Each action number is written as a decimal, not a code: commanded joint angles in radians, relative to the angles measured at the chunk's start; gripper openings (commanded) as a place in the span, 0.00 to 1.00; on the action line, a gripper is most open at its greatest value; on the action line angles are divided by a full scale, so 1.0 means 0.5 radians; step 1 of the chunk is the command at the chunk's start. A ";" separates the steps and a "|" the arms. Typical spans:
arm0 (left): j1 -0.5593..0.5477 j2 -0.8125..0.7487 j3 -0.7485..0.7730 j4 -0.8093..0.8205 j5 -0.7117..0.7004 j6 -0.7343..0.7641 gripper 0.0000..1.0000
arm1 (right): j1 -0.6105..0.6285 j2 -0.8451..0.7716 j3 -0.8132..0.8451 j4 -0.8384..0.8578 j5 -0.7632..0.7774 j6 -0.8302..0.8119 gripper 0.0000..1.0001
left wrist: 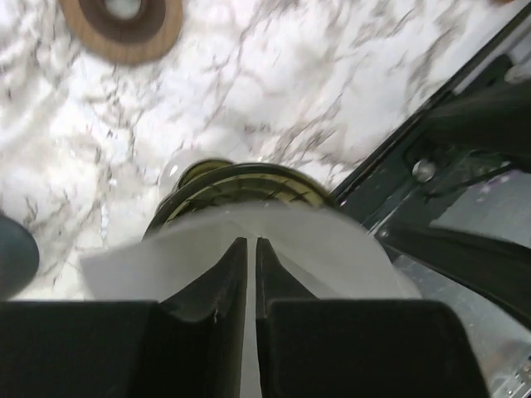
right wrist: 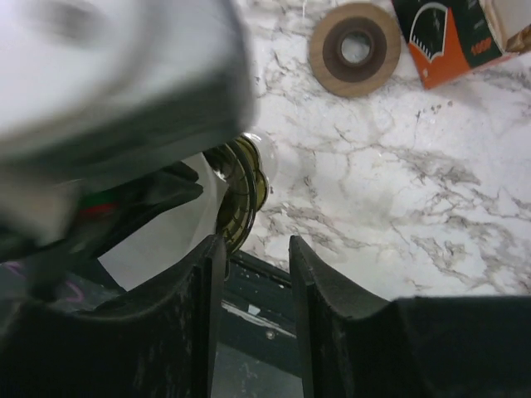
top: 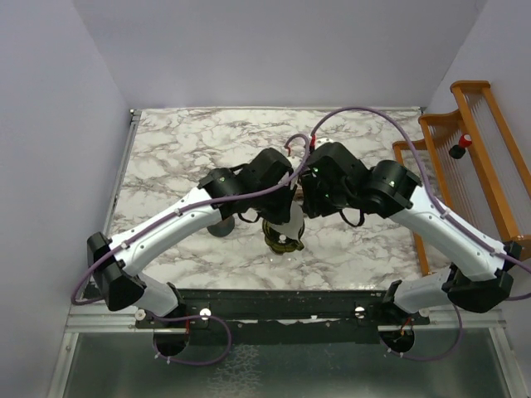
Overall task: Place the coffee filter in the dripper
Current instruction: Place the coffee filter in the coffee dripper.
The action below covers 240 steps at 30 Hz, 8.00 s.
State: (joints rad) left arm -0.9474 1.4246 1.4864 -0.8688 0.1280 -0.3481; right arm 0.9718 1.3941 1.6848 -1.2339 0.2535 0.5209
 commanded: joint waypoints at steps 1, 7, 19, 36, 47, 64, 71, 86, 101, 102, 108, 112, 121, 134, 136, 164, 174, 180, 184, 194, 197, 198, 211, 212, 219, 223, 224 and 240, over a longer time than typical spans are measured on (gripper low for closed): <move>-0.022 0.131 -0.077 -0.285 -0.019 0.024 0.09 | 0.029 -0.147 0.068 0.213 0.167 -0.068 0.42; -0.038 0.175 -0.062 -0.333 -0.028 0.037 0.09 | 0.026 -0.227 0.002 0.282 0.212 -0.099 0.43; -0.058 0.204 -0.041 -0.353 -0.073 0.025 0.23 | 0.029 -0.374 -0.180 0.374 0.343 -0.100 0.42; -0.111 0.328 0.073 -0.332 -0.107 0.075 0.46 | 0.028 -0.577 -0.345 0.357 0.485 -0.083 0.43; -0.115 0.386 0.176 -0.384 -0.120 0.085 0.13 | 0.027 -0.614 -0.395 0.368 0.491 -0.078 0.43; -0.118 0.368 0.351 -0.477 -0.147 0.138 0.00 | 0.029 -0.621 -0.394 0.385 0.459 -0.073 0.43; -0.118 0.326 0.259 -0.477 -0.153 0.138 0.11 | 0.028 -0.603 -0.397 0.406 0.421 -0.066 0.43; -0.118 0.242 0.287 -0.474 -0.126 0.141 0.08 | 0.029 -0.558 -0.388 0.437 0.356 -0.062 0.43; -0.118 0.250 0.474 -0.573 -0.205 0.239 0.00 | 0.029 -0.525 -0.324 0.440 0.238 -0.087 0.43; -0.119 0.251 0.493 -0.585 -0.221 0.246 0.00 | 0.028 -0.524 -0.322 0.441 0.233 -0.088 0.43; -0.119 0.217 0.555 -0.637 -0.406 0.266 0.00 | 0.029 -0.521 -0.296 0.511 0.086 -0.109 0.43; -0.118 0.127 0.543 -0.572 -0.591 0.249 0.00 | 0.029 -0.497 -0.274 0.580 -0.060 -0.135 0.41; -0.118 -0.208 0.382 -0.279 -0.874 0.246 0.00 | 0.027 -0.325 -0.188 0.658 -0.326 -0.144 0.22; -0.118 -0.758 -0.172 0.106 -1.206 0.313 0.04 | 0.028 -0.008 -0.026 0.528 -0.467 -0.146 0.13; -0.118 -0.809 -0.240 0.128 -1.206 0.328 0.05 | 0.028 0.044 0.013 0.480 -0.472 -0.146 0.16; -0.118 -1.300 -0.944 0.524 -1.202 0.338 0.14 | 0.133 0.607 0.389 -0.135 -0.142 -0.091 0.44; -0.118 -1.367 -1.083 0.692 -1.219 0.327 0.14 | 0.172 0.615 0.289 -0.099 -0.172 -0.076 0.46; -0.118 -1.373 -1.128 0.740 -1.247 0.340 0.14 | 0.186 0.578 0.167 -0.031 -0.175 -0.051 0.48; -0.118 -1.373 -1.146 0.745 -1.247 0.340 0.14 | 0.191 0.577 0.130 -0.022 -0.156 -0.045 0.48; -0.118 -1.380 -1.180 0.757 -1.247 0.334 0.14 | 0.210 0.568 0.051 0.054 -0.160 -0.030 0.50; -0.117 -1.383 -1.187 0.759 -1.246 0.334 0.14 | 0.216 0.571 0.025 0.069 -0.152 -0.029 0.50; -0.118 -1.382 -1.187 0.759 -1.245 0.334 0.14 | 0.216 0.574 0.015 0.074 -0.151 -0.029 0.50; -0.117 -1.403 -1.199 0.760 -1.247 0.328 0.13 | 0.237 0.585 -0.074 0.095 -0.148 -0.014 0.48; -0.118 -1.404 -1.198 0.759 -1.247 0.328 0.13 | 0.240 0.581 -0.076 0.096 -0.146 -0.014 0.48; -0.117 -1.402 -1.200 0.762 -1.247 0.328 0.13 | 0.250 0.587 -0.026 0.070 -0.124 -0.013 0.45; -0.119 -1.404 -1.203 0.762 -1.247 0.328 0.13 | 0.259 0.587 0.044 0.038 -0.091 -0.008 0.41; -0.116 -1.404 -1.202 0.762 -1.247 0.328 0.13 | 0.261 0.588 0.068 0.028 -0.080 -0.008 0.39; -0.117 -1.399 -1.206 0.762 -1.250 0.328 0.13 | 0.268 0.568 0.197 -0.035 -0.001 0.000 0.01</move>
State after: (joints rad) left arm -1.0035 0.7338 0.8936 -0.5083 -0.4801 -0.1890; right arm 1.0962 1.6943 1.7393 -1.2247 0.2104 0.5079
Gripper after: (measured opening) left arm 0.134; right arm 0.022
